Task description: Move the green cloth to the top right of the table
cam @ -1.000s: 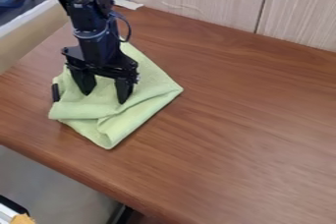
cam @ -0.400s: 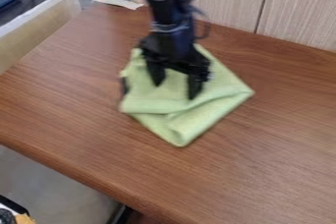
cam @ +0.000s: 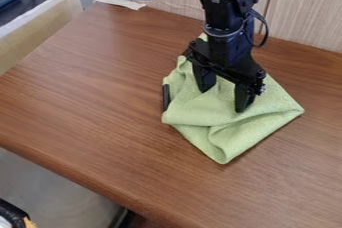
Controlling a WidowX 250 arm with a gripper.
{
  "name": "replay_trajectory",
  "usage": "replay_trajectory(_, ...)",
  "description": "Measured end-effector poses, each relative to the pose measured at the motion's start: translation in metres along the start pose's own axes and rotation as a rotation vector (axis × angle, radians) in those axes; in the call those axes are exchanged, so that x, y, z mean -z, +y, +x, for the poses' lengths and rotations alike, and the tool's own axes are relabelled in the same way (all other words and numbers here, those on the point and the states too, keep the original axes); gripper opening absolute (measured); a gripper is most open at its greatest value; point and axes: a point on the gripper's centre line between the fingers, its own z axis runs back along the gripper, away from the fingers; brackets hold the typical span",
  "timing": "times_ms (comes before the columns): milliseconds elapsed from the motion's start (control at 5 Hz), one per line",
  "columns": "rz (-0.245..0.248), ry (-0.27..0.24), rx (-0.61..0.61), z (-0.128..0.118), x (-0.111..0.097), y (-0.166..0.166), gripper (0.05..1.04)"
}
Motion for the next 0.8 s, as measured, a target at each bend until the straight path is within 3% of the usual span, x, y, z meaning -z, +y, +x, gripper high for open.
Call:
replay_trajectory(400,0.029,-0.006,0.015,0.003,-0.007,0.004,0.999)
replay_trajectory(800,0.032,-0.157,0.062,0.026,-0.062,0.000,0.999)
